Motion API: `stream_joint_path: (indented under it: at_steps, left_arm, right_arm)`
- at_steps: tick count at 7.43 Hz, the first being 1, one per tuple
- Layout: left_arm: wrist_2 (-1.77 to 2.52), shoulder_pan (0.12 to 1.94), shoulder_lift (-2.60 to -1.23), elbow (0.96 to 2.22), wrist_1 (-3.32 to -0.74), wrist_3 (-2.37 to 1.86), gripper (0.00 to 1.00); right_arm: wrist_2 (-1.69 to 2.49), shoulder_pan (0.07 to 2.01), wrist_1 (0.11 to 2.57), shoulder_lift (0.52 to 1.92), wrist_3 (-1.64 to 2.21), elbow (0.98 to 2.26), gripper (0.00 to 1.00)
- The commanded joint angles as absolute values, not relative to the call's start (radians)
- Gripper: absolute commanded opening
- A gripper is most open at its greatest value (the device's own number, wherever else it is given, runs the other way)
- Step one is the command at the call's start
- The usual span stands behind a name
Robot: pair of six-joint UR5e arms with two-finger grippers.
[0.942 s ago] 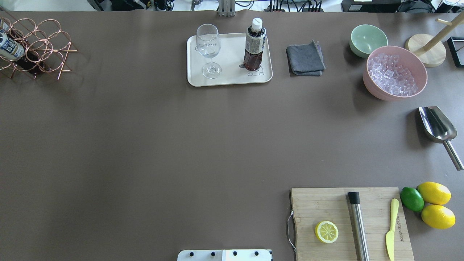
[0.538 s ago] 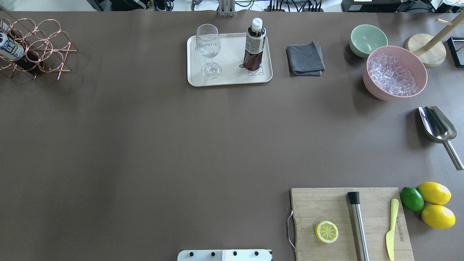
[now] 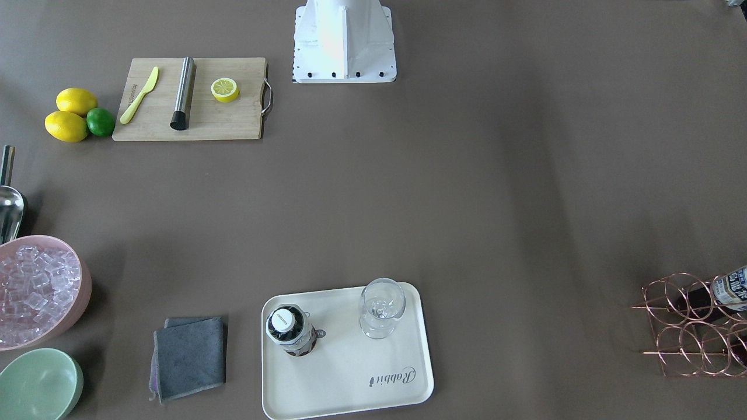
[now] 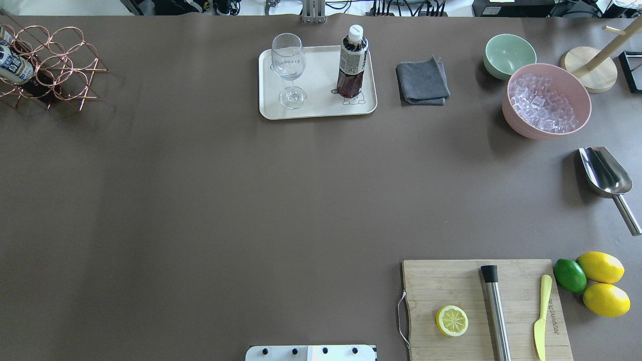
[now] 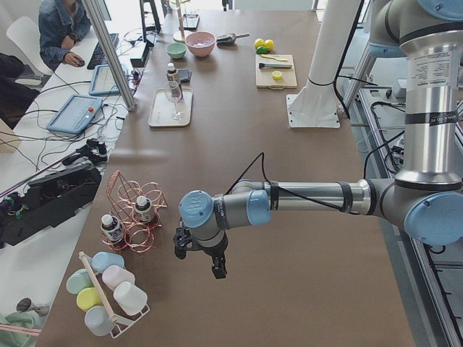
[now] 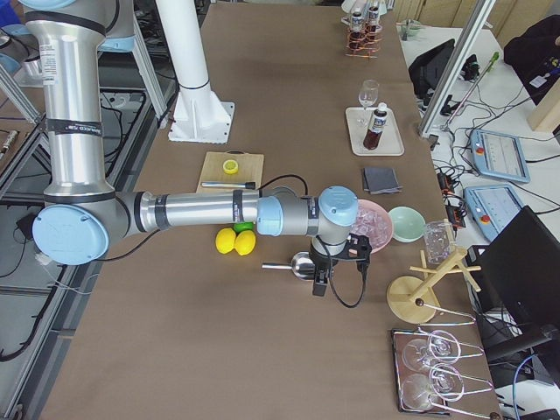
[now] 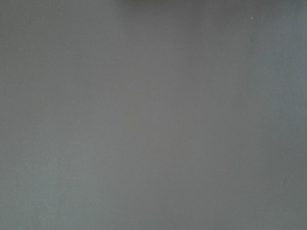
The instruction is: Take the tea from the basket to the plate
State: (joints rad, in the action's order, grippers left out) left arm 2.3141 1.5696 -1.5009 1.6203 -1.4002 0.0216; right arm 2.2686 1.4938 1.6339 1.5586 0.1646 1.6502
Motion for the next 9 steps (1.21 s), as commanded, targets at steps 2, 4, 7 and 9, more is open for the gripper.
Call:
stream_joint_path:
  at_steps: [2,4,7,9]
  left_arm:
    - [2.31,1.569,-1.502,1.605,-1.443,0.021,0.98]
    - [2.307,1.571,-1.503,1.606,-1.443,0.021,0.98]
    - [2.309,1.574,-1.493,1.635,-1.437,0.023,0.98]
    - [2.309,1.575,-1.493,1.637,-1.437,0.023,0.98]
  right_arm:
    - [2.301,1.491,1.634,1.554,0.164,1.675,1.0]
    - [2.301,1.491,1.635,1.563,0.172,1.687,1.0]
    - [2.341,1.491,1.635,1.566,0.172,1.672,1.0]
    - [2.336,1.491,1.632,1.556,0.108,1.6,1.0]
